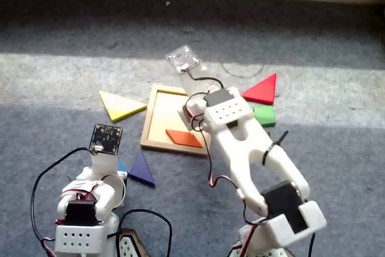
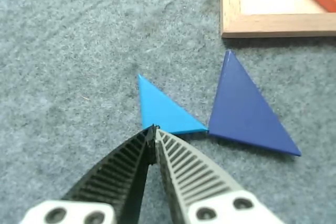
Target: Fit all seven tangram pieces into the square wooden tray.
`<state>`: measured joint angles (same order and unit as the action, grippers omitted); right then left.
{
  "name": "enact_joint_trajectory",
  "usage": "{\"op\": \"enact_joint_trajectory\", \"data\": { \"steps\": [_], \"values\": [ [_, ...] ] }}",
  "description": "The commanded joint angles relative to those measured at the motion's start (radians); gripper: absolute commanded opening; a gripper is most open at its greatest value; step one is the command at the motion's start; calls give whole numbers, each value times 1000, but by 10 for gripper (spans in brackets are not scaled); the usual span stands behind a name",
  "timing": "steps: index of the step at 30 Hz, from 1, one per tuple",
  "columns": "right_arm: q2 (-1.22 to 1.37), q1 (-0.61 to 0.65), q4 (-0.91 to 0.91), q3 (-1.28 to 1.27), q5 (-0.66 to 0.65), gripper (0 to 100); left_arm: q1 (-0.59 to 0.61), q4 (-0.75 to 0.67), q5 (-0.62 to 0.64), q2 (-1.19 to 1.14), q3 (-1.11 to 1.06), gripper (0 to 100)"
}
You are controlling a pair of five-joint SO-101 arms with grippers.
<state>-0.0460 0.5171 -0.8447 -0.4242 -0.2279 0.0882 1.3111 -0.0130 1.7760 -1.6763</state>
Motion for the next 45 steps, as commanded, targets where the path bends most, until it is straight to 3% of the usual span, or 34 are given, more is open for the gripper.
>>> {"op": "enact_joint_trajectory", "data": {
  "steps": [1,5,10,16,23,30,37,45],
  "values": [
    [-186,-68,-1,-50,9,5,-13,6,-3,41,-19,7],
    [-269,-170,-1,-71,14,6,-13,6,-3,41,-19,7],
    [-239,-275,-4,-70,115,12,-13,6,-3,41,-19,7],
    [-67,-380,-38,24,118,204,-13,6,-3,41,-19,7],
    [194,-406,-234,297,115,225,-13,6,-3,41,-19,7],
    [372,-455,-285,492,115,225,-13,6,-3,41,-19,7],
    [437,-498,-288,544,112,225,-13,6,-3,41,-19,7],
    [443,-452,-371,541,60,225,-13,6,-3,41,-19,7]
  ]
}}
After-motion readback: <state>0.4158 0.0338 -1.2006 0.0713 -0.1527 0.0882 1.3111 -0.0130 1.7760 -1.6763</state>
